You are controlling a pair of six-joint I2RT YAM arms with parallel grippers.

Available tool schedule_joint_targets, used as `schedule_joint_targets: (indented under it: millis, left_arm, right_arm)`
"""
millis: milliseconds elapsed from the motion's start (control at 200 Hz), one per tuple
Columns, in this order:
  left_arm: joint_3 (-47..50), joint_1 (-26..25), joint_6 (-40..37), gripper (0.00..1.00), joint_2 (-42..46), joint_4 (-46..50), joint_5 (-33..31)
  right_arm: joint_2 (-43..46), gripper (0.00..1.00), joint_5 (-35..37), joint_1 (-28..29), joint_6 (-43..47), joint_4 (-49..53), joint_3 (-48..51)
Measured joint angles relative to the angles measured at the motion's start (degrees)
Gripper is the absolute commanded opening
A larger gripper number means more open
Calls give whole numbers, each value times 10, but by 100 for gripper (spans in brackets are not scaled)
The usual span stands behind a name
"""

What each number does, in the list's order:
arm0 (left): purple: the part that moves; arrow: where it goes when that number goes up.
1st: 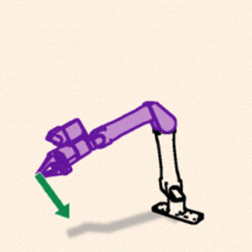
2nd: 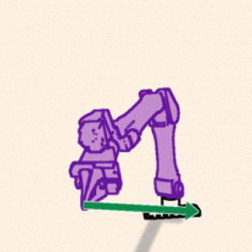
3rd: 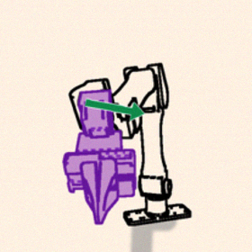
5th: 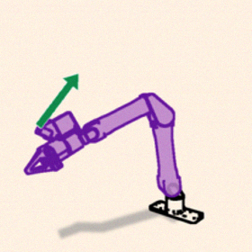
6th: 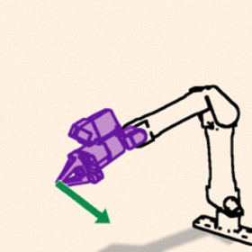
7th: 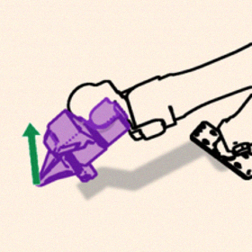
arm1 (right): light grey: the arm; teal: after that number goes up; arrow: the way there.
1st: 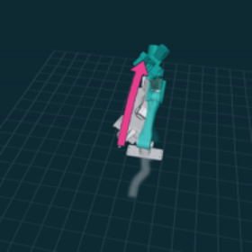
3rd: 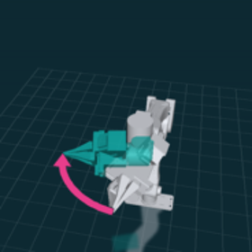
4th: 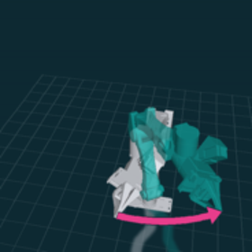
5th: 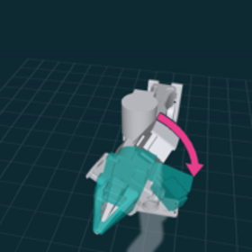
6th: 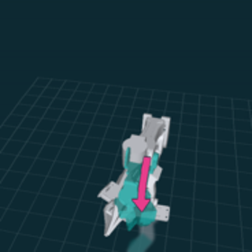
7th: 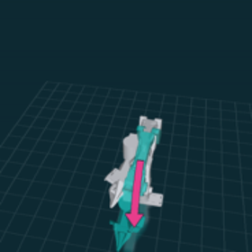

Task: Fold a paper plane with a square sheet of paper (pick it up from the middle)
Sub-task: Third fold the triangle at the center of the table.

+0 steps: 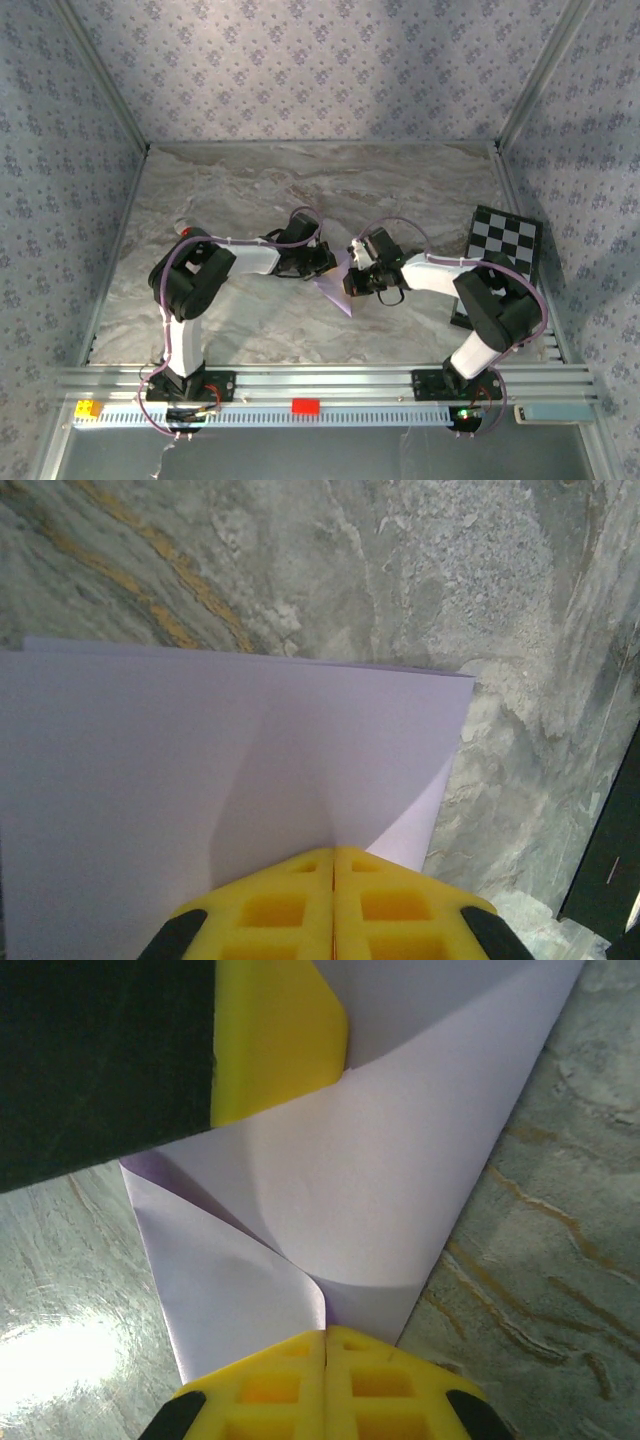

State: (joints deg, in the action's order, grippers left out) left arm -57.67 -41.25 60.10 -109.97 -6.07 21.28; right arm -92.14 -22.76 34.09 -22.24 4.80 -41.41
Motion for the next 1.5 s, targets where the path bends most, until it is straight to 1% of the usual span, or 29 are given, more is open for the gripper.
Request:
schedule_joint_targets:
  millis: [740,910,994,1064,1199,1319,1394,1499]
  left_arm:
    - [-10,0,-8,8,0,21,-1]
    - [-19,0,-16,11,1,44,-1]
    - [-19,0,-20,19,9,52,-4]
    - [-19,-2,-24,20,27,62,-15]
    - [-13,-8,-25,17,91,60,-33]
    - [29,-23,1,12,151,32,-42]
    - [57,-35,21,11,159,13,-42]
    - [92,-52,50,9,149,-6,-41]
  right_arm:
    - [-8,0,-2,1,0,-4,-2]
    - [-7,0,-5,2,0,-12,2]
    - [-7,0,-5,3,0,-13,2]
    - [-7,0,-5,3,0,-14,3]
    - [-7,0,-5,3,0,-14,3]
    - [-7,0,-5,3,0,-14,3]
    - [-7,0,-5,3,0,-14,3]
    - [-7,0,-5,3,0,-14,3]
